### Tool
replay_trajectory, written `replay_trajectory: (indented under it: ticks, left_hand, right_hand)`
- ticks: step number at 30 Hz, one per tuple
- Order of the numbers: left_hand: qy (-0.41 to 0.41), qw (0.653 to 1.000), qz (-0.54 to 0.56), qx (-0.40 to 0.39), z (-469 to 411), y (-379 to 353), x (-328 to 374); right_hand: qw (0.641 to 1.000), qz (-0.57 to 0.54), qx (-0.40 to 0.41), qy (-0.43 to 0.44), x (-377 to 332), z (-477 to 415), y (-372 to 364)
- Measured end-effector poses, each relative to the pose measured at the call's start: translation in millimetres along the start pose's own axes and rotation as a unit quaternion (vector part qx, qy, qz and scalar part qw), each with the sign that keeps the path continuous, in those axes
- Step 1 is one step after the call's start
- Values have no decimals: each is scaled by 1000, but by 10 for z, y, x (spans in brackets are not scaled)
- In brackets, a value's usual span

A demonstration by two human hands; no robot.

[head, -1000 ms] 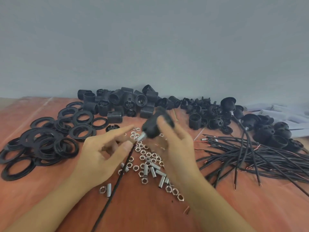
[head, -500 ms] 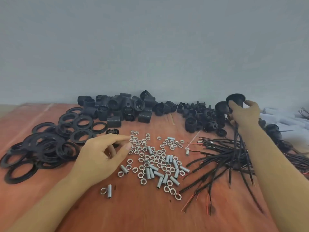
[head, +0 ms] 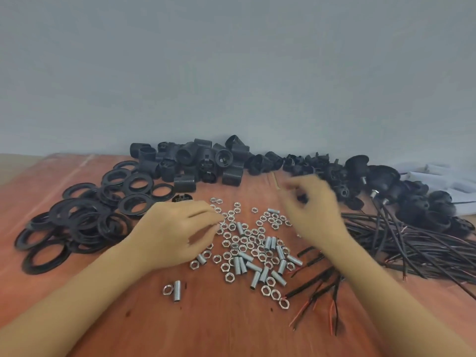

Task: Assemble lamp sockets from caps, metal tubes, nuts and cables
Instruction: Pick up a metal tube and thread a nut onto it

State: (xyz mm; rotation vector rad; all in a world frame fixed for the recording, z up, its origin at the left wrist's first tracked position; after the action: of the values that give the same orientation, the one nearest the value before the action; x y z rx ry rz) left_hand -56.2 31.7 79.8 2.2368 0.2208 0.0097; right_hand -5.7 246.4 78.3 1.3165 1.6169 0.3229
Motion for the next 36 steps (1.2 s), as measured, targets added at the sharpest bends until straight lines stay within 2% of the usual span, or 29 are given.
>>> replay_trajectory:
  ticks: [2, 5, 7, 11, 15, 18, 21, 26, 32, 36]
  left_hand:
    - [-46, 998, -14, -49, -48, -124, 72]
    - [-38, 997, -11, -70, -45, -212, 106]
    - [-8, 998, 16, -60, -4, -199, 90]
    - [41, 995, 43, -74, 122, -194, 9]
    - [131, 985, 59, -93, 198, -250, -110]
    - [232, 965, 102, -70, 243, -310, -252]
    - [294, 943, 144, -59, 294, -373, -325]
    - [329, 932, 148, -42, 334, -382, -364]
    - [326, 933, 143, -61, 313, -396, -306]
    - [320, 932, 162, -43, 294, -347, -278]
  right_hand:
    - [992, 34, -116, 22, -216, 159, -340]
    - [980, 72, -179, 42, -371, 320, -632]
    - [980, 73, -181, 38, -402, 358, -715]
    - [990, 41, -134, 25, -366, 361, -725]
    - [992, 33, -122, 14, -364, 360, -744]
    - [992, 27, -122, -5, -341, 367, -746]
    - [993, 25, -117, -26, -335, 367, -741]
    - [991, 38, -120, -47, -303, 358, -756]
    - [985, 87, -138, -56, -276, 361, -788]
    - [980, 103, -161, -59, -247, 368, -803]
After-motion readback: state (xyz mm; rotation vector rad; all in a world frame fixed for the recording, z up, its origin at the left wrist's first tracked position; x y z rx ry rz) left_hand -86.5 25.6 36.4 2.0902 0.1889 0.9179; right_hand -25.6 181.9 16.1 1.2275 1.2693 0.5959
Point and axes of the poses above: each hand's wrist, its own z-axis away from the middle knuckle, its own y-axis out of the back of the hand, x = y × z, the point moved 8 cm from there along -z, towards the middle knuckle, and after that the axes turned 4 degrees about -x, right-handed, at the moved point
